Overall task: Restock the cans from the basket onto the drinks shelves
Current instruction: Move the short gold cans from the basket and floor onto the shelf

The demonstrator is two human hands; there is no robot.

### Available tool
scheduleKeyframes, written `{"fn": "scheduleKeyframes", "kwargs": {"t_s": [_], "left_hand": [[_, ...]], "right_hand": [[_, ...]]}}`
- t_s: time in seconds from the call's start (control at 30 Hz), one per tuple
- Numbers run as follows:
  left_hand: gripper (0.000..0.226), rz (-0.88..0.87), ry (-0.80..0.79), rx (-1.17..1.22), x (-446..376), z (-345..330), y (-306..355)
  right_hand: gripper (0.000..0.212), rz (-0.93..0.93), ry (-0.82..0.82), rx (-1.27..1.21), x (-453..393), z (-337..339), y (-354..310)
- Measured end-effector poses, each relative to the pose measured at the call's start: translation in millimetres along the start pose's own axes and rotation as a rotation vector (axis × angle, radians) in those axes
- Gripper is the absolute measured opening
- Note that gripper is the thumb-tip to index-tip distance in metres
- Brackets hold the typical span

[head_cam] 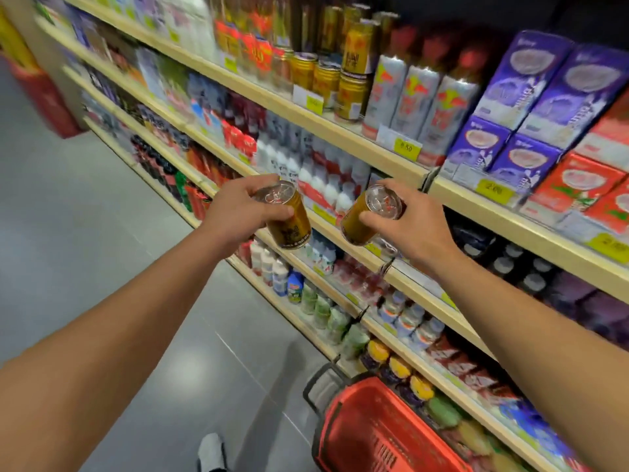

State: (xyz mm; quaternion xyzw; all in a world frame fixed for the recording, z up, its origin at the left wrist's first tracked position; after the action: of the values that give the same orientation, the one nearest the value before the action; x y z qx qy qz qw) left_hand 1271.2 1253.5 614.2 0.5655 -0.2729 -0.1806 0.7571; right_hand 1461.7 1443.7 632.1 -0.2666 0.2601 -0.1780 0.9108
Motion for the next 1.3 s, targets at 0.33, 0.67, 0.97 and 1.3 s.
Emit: {"fn": "scheduleKeyframes", "kwargs": {"t_s": [0.33,0.67,0.97,1.3], "left_hand": [[0.056,-0.065,-0.188,0.03,-126.5,86.9,49.4],[0.053,-0.107,-0.281,0.046,-225.6,145.8,101.5],[0.046,-0.157,-0.331,0.019,-297.9,146.9,130.7],[0.025,-0.206,-0.376,0.003,-370.5,137.3,154.0]], "right_hand": [[0.055,-0.032,0.164,0.006,-133.8,-38.1,-41.5],[0.023,-0.032,0.351,0.09,-243.8,-45.3,-97.0],[0.028,-0.052,0.364,0.215,-328.8,-50.3,-93.9],[0.061,-0.118,0.343,0.321,-408.7,-60.3,-57.5]]}}
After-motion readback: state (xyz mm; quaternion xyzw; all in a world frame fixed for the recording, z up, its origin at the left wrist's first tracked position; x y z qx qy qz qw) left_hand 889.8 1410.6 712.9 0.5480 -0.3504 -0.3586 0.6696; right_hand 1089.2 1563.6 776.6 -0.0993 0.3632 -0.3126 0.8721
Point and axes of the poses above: each hand's wrist, its own x-axis away from the middle knuckle, its own z-axis out of the back of the hand, y = z × x, the point moved 2 cm from there along -x, towards the middle knuckle, and after that the axes turned 11 degrees about z, right-handed, at the moved point
